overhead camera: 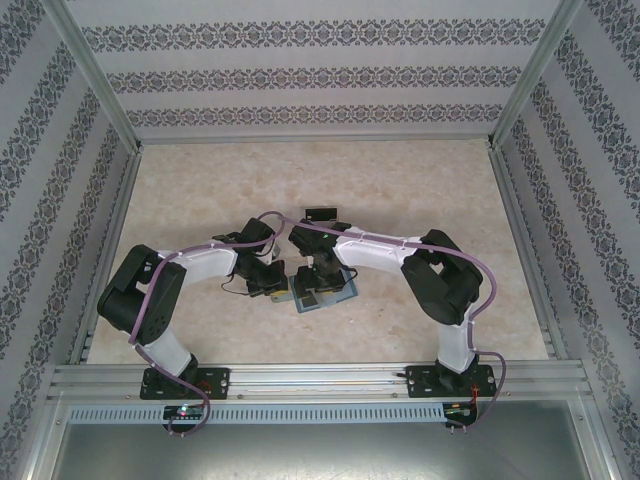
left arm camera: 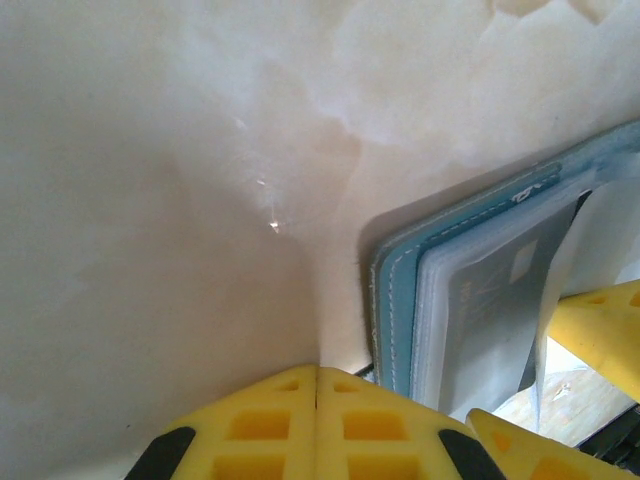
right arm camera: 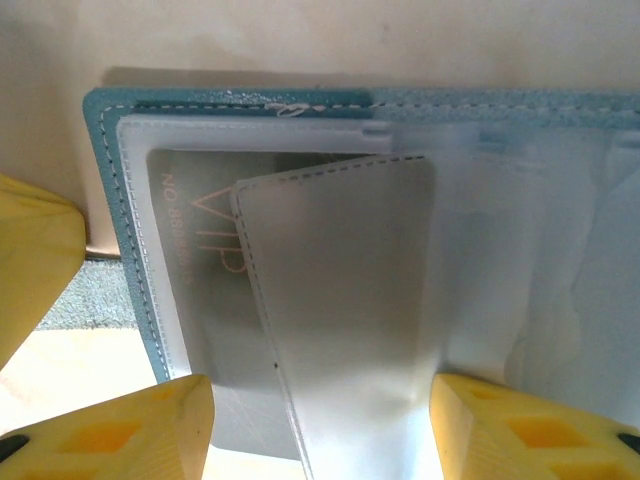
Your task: Take the credit cards out of the card holder
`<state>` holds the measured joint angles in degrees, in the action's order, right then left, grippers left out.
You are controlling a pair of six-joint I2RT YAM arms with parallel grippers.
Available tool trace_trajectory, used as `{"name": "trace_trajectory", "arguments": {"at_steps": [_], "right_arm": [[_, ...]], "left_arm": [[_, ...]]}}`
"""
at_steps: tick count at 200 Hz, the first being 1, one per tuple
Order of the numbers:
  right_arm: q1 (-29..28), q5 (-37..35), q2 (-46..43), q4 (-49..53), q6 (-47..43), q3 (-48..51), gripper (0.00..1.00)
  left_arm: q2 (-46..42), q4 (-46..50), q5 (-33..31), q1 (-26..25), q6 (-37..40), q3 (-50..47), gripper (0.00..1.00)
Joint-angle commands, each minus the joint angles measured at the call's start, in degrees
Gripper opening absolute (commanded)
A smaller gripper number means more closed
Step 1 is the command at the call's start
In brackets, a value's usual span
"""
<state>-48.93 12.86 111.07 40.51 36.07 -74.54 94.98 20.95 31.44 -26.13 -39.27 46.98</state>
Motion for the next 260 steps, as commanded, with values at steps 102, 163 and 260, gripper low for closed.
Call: {"name": "trace_trajectory", "arguments": {"at_steps": [102, 163, 260], "right_arm": [[-0.73, -1.81, 0.6, 2.07, -0.11, -1.55, 0.21], [-0.72, -2.37, -2.21, 4.14, -0.28, -2.71, 0.09], [-0.64, 2.41, -4.59, 0.49, 1.97, -2.16, 0.04]], "left_arm": [[-1.1, 1.45, -0.45, 0.59, 0.87, -1.04, 0.02], [-3.38, 3.31, 0.02, 0.59, 0.69, 0.33, 0.02], [-3.49, 1.09, 5.96, -1.58, -2.88, 3.75, 0.02]]}}
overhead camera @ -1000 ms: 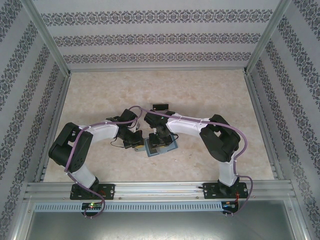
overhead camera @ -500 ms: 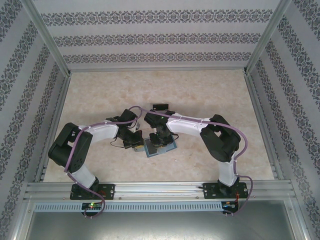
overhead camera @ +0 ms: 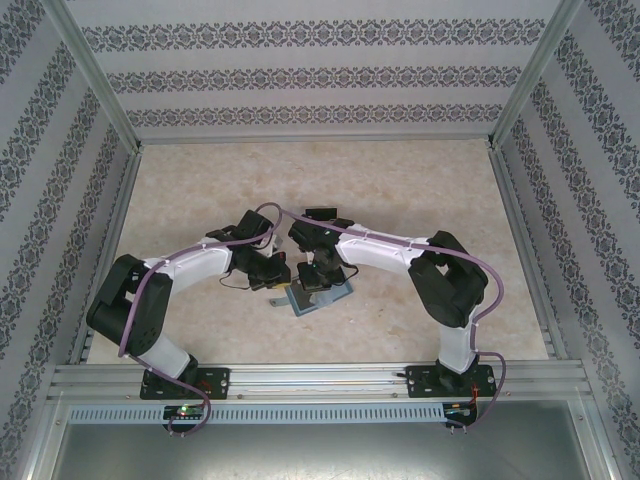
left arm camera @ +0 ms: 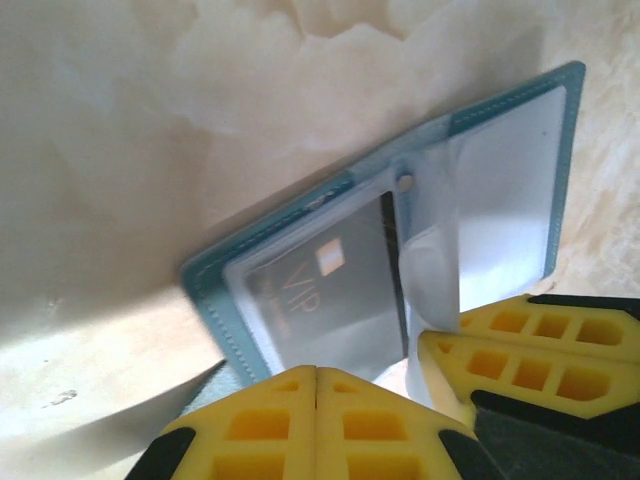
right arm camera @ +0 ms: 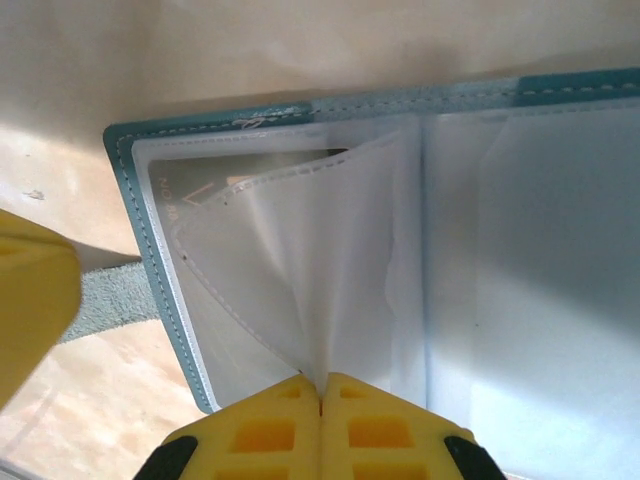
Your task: Take the credit cards out of the card holder
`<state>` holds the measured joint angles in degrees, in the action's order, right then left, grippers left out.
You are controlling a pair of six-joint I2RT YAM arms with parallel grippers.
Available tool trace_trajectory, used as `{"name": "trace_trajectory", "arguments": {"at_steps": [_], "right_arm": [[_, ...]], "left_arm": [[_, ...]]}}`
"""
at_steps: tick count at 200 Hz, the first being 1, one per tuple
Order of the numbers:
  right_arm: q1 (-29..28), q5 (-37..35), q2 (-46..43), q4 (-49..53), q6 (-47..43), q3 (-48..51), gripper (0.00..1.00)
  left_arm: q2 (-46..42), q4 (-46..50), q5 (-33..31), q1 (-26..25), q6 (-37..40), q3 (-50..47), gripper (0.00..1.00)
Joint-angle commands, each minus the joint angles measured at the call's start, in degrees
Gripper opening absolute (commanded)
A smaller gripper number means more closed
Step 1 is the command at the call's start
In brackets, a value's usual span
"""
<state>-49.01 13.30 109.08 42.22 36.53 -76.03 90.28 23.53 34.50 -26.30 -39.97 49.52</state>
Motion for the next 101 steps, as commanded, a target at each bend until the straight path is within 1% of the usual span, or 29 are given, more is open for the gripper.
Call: {"name": "trace_trajectory", "arguments": {"at_steps": [1, 26, 64, 101], "right_arm": [[-0.56, 1.99, -2.62, -1.2, 1.56, -0.64, 0.04], [-0.56, 0.97, -2.86, -0.49, 1.9, -0.39, 0.06], [-0.55, -2.79, -3.54, 2.63, 1.21, -0.89, 0.13], [-0.47, -7.84, -3.52, 7.47, -0.43, -3.11, 0.27]], "left_arm": [[1.3, -1.74, 2.96, -1.48, -2.25, 1.2, 0.02], [4.02, -4.83, 3.99, -2.82, -3.87, 0.83, 0.01], [7.12, -4.76, 3.13, -3.54, -3.27, 0.38, 0.0], [9.02, -2.87, 1.62, -3.55, -1.68, 0.18, 0.0]]}}
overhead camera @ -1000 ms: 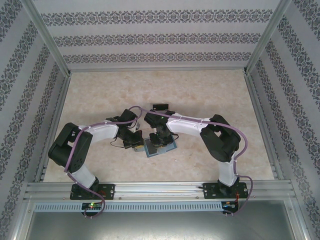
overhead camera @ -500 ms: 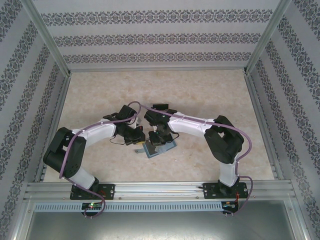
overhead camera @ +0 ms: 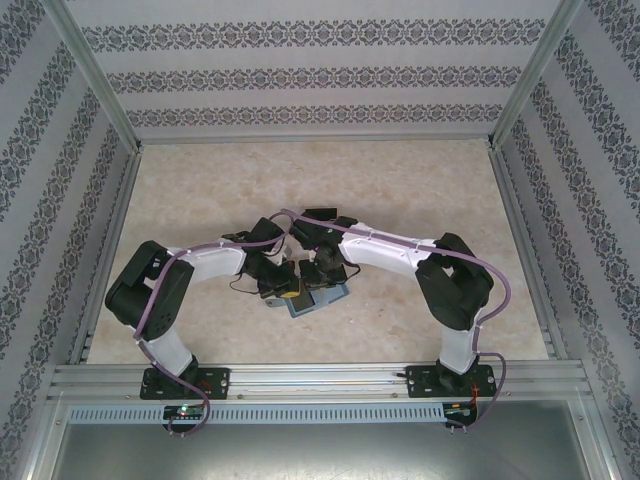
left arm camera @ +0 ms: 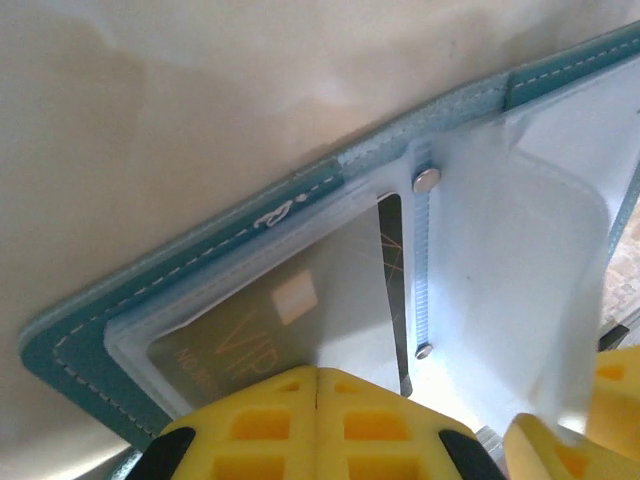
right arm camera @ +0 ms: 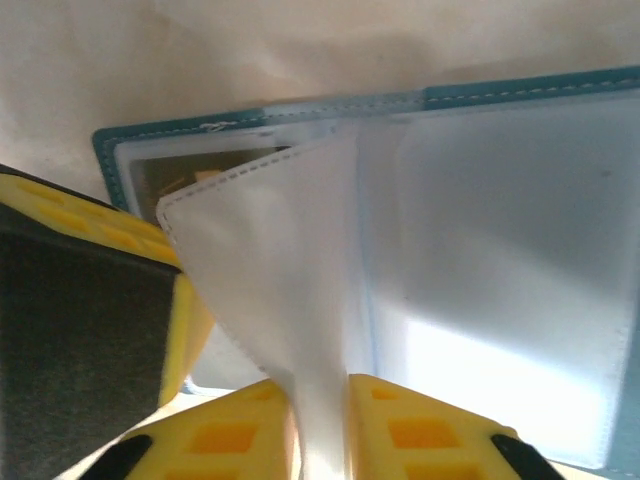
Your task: Take the credit cards out of the card holder
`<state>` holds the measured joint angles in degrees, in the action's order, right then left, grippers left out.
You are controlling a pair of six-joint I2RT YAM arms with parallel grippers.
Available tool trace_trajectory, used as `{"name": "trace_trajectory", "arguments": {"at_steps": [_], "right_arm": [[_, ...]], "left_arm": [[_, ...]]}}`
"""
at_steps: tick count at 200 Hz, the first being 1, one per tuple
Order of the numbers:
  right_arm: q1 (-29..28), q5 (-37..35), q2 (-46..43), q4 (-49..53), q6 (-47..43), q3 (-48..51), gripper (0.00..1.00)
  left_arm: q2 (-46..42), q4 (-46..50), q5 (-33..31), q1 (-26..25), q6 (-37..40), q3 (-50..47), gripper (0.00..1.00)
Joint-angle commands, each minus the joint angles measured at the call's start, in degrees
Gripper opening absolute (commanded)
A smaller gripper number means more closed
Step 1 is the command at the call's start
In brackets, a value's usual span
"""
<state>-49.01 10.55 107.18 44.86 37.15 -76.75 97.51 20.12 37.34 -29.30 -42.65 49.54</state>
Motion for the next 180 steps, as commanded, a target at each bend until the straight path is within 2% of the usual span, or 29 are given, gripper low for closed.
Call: {"name": "trace_trajectory", "arguments": {"at_steps": [1, 48, 69, 89, 116, 180], "right_arm": [[-0.47, -5.22, -1.62, 4.98, -1.07, -2.41, 0.27], [0.4, -8.58, -1.42, 7.98, -2.49, -2.66, 0.29], [1.41, -6.52, -1.94, 6.6, -3.0, -1.39, 0.17], [2.5, -5.21, -2.83, 4.98, -3.19, 0.29, 0.11], [3.54, -5.46, -3.15, 4.99, -3.95, 1.53, 0.07], [5.48, -8.23, -2.25, 5.91, -5.48, 5.8, 0.06]], "left_arm": [[1.84, 0.49, -1.22, -0.52, 1.04, 0.1, 0.0], [1.84, 1.18, -1.96, -0.54, 1.49, 0.21, 0.0], [1.83, 2.14, -2.4, -0.51, 1.96, 0.78, 0.0], [1.78, 2.9, -2.9, -0.5, 2.42, 1.16, 0.0], [2.14, 3.99, -3.41, -0.51, 3.28, 1.7, 0.0], [3.38, 8.74, -5.33, -0.46, 6.49, 4.18, 0.0]]}}
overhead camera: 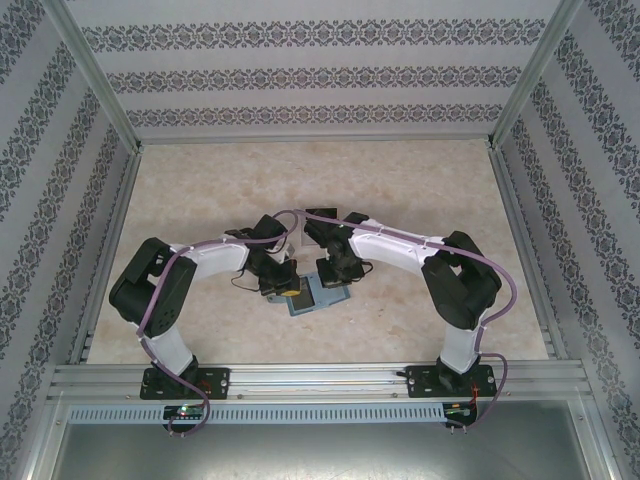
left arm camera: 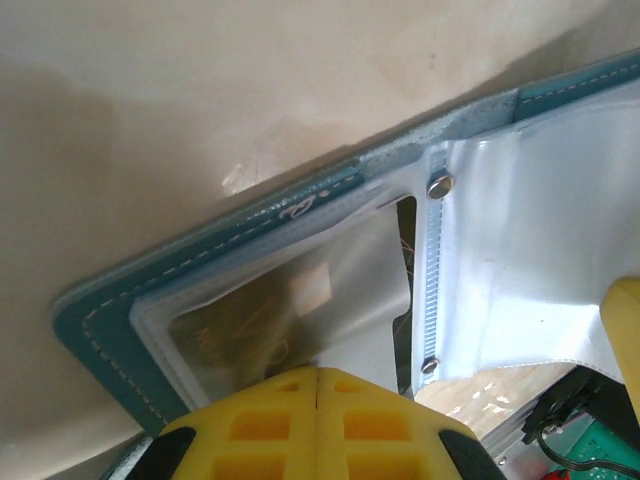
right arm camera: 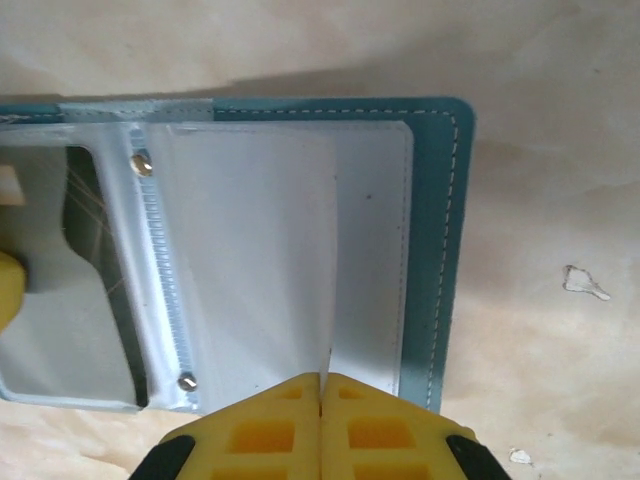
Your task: Take the credit cards out of the card holder
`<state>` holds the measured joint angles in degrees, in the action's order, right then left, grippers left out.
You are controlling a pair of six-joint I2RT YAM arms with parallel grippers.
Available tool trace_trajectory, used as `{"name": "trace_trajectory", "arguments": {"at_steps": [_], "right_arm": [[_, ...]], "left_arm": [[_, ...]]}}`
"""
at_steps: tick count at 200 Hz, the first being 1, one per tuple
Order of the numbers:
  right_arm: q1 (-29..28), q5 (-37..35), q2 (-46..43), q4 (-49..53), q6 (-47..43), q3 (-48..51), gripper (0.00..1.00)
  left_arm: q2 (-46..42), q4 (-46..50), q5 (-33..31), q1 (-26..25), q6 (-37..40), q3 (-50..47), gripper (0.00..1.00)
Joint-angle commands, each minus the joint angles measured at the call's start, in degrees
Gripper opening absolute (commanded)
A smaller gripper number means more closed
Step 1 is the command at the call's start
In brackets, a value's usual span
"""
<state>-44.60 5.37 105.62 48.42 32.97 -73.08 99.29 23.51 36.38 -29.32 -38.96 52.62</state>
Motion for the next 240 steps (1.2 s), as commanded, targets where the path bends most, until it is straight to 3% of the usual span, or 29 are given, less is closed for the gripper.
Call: {"name": "trace_trajectory", "arguments": {"at_steps": [1, 25, 56, 118, 198, 240], "right_arm": [[1.04, -3.11, -0.64, 2.32, -1.32, 2.23, 0.06], [1.24, -3.74, -0.08, 2.02, -0.9, 3.54, 0.07], [1.18, -5.18, -0.39, 3.01, -0.4, 3.65, 0.2], [1.47, -7.23, -4.48, 5.27, 0.16, 2.83, 0.22], [0.99, 4.19, -9.06, -2.67, 2.91, 1.52, 0.22], [0.98, 5.63, -9.27, -4.08, 3.5, 2.36, 0.22]], "left_arm": [[1.61, 5.38, -4.42, -0.41, 2.77, 1.18, 0.0], [1.48, 6.23, -4.8, -0.45, 3.37, 1.93, 0.0], [0.75, 6.07, -4.4, -0.48, 3.11, 2.06, 0.0], [-0.39, 6.07, -4.56, -0.42, 2.68, 2.27, 0.0], [-1.64, 5.95, -3.99, -0.53, 2.23, 2.66, 0.02], [-1.8, 5.71, -2.63, -0.5, 1.87, 4.25, 0.02]]}}
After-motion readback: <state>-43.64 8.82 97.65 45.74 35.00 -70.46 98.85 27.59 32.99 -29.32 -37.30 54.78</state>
